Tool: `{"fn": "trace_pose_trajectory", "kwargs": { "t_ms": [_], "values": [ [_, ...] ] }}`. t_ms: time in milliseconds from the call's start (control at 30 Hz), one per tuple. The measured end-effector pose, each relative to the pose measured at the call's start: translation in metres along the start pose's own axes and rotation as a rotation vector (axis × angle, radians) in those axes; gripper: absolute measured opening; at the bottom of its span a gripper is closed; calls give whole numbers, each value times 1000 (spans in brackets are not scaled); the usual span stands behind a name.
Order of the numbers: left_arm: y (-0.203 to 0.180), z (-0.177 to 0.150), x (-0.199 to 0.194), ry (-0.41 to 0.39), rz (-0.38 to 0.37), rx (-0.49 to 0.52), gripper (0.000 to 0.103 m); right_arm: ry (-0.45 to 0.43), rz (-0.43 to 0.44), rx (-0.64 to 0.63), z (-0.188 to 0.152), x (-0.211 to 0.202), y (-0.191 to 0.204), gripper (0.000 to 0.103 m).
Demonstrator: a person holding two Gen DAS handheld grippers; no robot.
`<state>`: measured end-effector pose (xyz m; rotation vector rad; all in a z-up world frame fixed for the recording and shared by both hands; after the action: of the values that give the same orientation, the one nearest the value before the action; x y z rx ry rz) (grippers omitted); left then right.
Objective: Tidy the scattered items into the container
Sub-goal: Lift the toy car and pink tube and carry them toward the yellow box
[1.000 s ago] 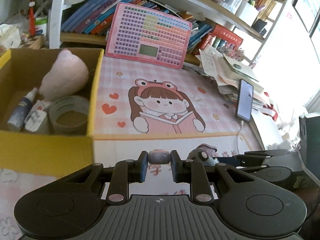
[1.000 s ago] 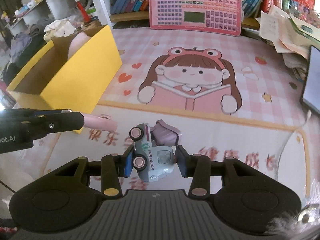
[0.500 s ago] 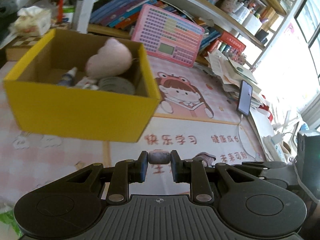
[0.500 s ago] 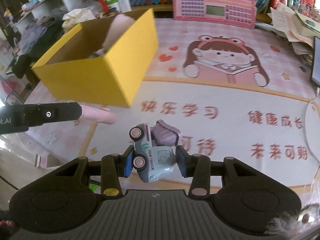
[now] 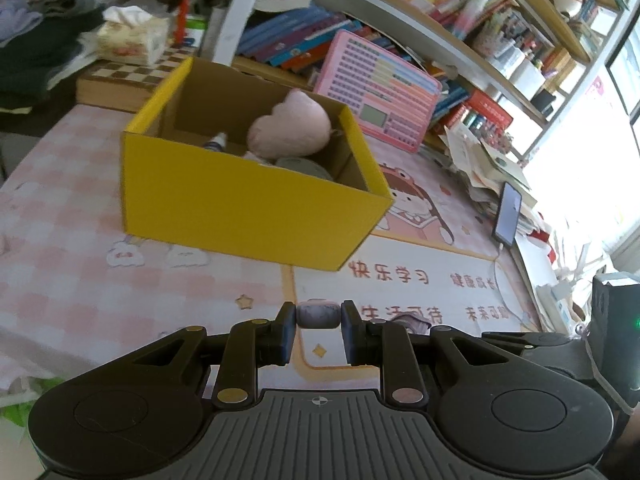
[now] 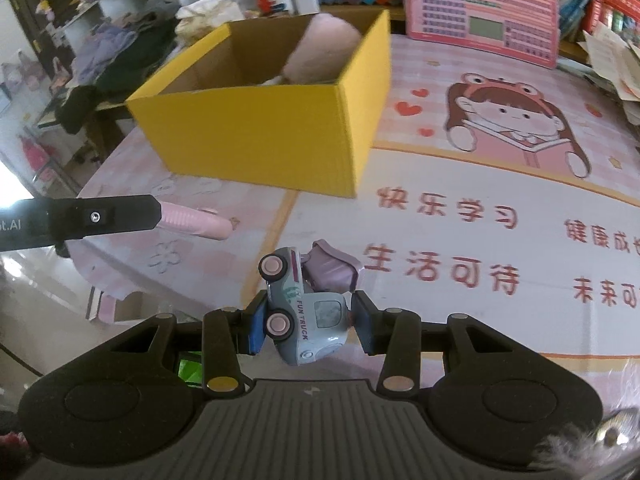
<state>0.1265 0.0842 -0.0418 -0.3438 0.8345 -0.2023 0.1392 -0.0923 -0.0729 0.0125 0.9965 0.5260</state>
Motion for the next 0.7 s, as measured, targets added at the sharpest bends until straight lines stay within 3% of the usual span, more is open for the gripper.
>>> {"fn": "trace_pose_trajectory", "kwargs": {
  "t_ms": [367,700],
  "values": [
    [23,9,-26,-74,-12,-53,22,-5,15,-115,15,6,38,41],
    [27,58,-46,-209,-77,-62,22,-126,42,-173,70,-11,63,41]
  ]
}}
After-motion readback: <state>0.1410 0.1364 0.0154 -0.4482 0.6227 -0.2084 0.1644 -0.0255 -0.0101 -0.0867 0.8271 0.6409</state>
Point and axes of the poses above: each gripper's, at about its wrist camera, not at the fingertips, and x roughly the way its jaws point, y to its left, z to its top, the point moved 5 cm from there along x, roughly the way its jaws point, and after that the axes turned 4 degrees about z, right-handed, at the moved point
